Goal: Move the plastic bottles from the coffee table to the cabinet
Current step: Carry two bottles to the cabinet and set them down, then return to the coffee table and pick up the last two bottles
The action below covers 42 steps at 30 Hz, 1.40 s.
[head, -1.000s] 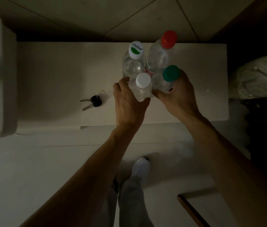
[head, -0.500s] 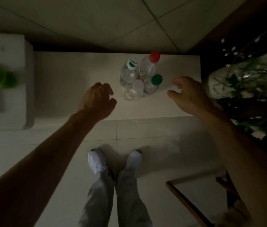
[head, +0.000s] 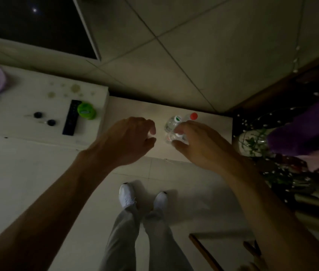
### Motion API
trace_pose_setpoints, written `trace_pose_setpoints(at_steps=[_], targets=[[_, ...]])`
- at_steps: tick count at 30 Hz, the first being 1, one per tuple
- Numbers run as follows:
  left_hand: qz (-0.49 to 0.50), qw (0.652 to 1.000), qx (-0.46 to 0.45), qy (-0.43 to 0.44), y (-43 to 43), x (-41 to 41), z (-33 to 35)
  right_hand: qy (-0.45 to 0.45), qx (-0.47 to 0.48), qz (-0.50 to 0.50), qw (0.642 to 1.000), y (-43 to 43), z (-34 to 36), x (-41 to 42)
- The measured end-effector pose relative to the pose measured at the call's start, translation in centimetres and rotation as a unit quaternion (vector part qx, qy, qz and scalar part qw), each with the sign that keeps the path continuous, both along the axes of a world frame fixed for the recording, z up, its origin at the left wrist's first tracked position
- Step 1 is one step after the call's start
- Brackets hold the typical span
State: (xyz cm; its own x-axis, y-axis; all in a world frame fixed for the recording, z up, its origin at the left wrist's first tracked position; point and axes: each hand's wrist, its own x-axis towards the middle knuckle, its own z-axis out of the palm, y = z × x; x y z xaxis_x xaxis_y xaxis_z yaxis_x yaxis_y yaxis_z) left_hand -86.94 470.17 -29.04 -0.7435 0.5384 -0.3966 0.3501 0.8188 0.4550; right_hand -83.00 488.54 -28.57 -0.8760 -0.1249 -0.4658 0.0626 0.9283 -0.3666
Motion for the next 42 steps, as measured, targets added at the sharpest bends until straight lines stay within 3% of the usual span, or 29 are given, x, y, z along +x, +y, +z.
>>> trace_pose_setpoints(at_steps=[9, 21, 32, 42], targets=[[0.103, 0.994, 0.023, 0.032, -3.1, 7.7, 9.4, 0.0, -0.015, 0.097, 0.995, -4.7, 7.3, 2.8], [0.294, 0.953, -0.012, 0.069, -8.8, 18.7, 14.7, 0.031, -0.057, 0.235, 0.97, -9.4, 13.4, 6.6], [0.432, 0.896, -0.038, 0.09, -20.2, 29.4, 16.6, 0.052, -0.069, 0.408, 0.909, -25.5, 16.5, 13.5], [0.556, 0.82, -0.049, 0.127, -36.7, 41.5, 17.8, 0.054, -0.039, 0.521, 0.851, -44.0, 16.6, 22.3]])
